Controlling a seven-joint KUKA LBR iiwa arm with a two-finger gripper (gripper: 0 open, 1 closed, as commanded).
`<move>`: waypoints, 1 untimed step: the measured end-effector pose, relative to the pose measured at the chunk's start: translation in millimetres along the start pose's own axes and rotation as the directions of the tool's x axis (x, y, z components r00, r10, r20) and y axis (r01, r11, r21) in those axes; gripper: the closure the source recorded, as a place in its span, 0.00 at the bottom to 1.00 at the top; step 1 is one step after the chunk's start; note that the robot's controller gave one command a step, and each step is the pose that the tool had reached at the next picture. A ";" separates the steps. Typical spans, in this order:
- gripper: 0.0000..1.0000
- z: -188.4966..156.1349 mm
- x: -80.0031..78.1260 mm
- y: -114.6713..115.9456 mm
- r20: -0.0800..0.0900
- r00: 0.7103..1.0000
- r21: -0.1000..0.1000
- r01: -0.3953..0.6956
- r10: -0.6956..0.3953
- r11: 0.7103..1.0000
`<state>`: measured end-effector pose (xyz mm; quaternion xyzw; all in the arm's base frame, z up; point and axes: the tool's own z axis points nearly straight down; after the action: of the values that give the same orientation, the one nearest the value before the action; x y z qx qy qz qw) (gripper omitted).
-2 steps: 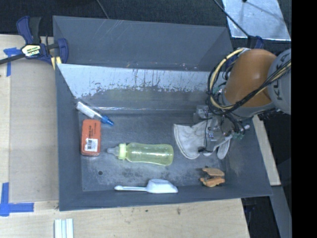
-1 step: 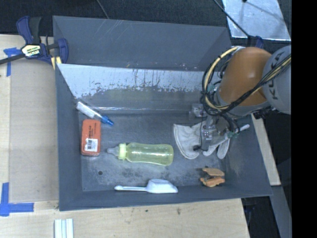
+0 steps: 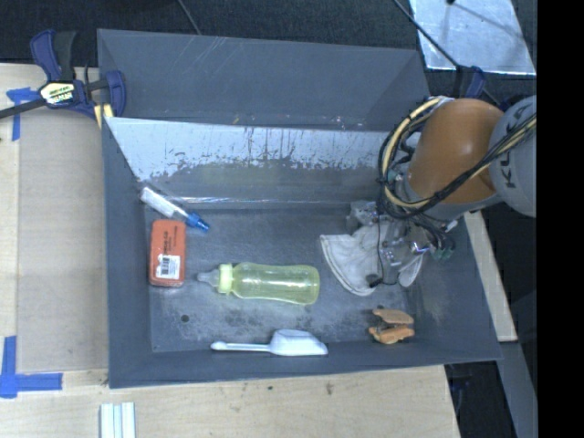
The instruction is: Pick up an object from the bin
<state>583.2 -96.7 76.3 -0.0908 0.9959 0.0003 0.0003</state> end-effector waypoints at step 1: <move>1.00 5.0 -1.8 7.9 -0.001 0.967 0.001 -0.254 0.254 0.967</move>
Offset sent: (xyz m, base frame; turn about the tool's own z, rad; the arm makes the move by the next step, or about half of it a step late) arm 0.0000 0.0000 0.0000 0.0000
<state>583.6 -88.7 71.3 0.0376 0.9993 -0.0002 -0.0003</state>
